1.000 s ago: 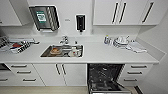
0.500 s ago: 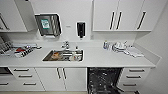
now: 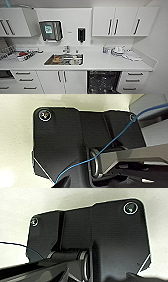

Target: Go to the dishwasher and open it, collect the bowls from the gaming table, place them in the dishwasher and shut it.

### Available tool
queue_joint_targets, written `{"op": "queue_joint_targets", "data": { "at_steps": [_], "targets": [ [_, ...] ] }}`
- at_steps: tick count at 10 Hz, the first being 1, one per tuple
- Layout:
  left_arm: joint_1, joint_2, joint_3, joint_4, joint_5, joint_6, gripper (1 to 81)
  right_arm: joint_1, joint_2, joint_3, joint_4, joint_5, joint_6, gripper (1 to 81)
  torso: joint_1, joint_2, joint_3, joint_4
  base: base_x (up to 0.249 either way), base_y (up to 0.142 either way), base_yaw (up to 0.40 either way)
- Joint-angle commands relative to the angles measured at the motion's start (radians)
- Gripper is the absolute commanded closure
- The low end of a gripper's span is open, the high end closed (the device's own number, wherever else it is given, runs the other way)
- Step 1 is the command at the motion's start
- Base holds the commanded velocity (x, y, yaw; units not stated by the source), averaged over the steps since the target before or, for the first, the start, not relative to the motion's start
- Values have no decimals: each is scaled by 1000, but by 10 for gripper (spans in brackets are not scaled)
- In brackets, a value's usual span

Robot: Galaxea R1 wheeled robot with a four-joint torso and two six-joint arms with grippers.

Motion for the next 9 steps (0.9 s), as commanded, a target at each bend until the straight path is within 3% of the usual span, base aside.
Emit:
{"op": "queue_joint_targets", "data": {
  "at_steps": [1,9],
  "targets": [
    [-37,-2,4,0,48,-2,10,47,-1,3,12,-50,-5,10,0,0,0,0,0,0,0],
    [-38,-2,4,-3,47,-5,10,43,4,3,14,-48,-3,10,-1,-3,0,0,0,0,0]
  ]
}}
